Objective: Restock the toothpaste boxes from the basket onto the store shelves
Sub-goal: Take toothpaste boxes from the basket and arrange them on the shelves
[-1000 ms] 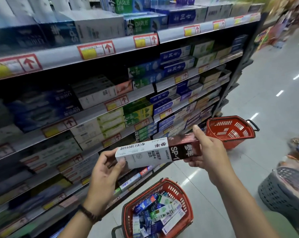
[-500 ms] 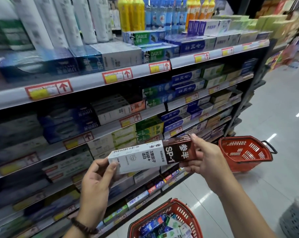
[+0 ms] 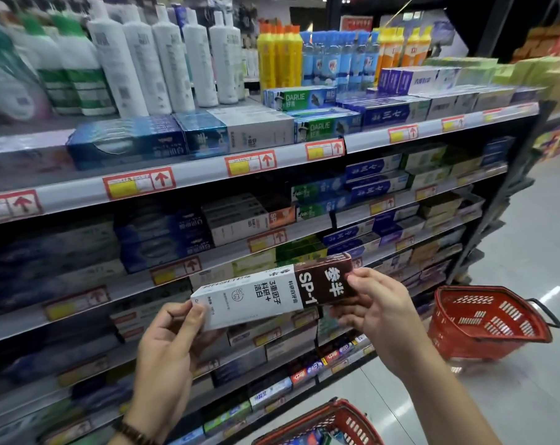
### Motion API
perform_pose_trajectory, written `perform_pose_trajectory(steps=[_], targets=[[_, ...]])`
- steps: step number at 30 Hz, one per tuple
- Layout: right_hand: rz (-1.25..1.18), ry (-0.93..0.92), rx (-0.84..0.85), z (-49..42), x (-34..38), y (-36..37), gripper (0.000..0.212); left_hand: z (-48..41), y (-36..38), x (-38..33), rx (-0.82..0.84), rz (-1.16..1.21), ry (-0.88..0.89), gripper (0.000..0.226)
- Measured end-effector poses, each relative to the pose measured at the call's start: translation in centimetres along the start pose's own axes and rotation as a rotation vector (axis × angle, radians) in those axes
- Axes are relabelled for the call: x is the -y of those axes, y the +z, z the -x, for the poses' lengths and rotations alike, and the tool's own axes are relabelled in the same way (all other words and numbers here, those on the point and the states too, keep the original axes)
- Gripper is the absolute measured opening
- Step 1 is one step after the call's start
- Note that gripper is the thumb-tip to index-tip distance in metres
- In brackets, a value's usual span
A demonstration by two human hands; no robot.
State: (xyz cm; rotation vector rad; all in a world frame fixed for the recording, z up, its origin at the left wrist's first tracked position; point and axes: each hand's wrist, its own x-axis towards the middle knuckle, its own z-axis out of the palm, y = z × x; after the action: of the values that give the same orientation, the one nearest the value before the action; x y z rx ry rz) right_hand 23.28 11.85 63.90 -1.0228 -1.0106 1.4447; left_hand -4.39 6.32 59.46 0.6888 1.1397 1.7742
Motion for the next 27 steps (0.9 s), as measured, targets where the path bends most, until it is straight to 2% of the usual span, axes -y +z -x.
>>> perform_pose_trajectory(steps=[3, 10, 16, 27], targets=[[-0.003, -0.011, 0.021, -0.1, 0.0, 0.4, 0.036, 0.0, -0.4, -0.3, -0.031, -0.004, -0.007, 0.008], [0.019, -0.033, 0.023, -0.5, -0.5, 1.1, 0.047, 0.1, -0.4, -1.1, -0.068, 0.028, -0.036, 0.010], [-0.092, -0.009, 0.007, -0.3, -0.8, 1.0, 0.044, 0.5, 0.2, -1.1, -0.075, 0.014, -0.062, 0.024], [-0.076, -0.027, 0.023, -0.2, -0.7, -1.1, 0.044, 2.7, 1.6, -0.7, -0.088, -0.031, -0.084, 0.033]])
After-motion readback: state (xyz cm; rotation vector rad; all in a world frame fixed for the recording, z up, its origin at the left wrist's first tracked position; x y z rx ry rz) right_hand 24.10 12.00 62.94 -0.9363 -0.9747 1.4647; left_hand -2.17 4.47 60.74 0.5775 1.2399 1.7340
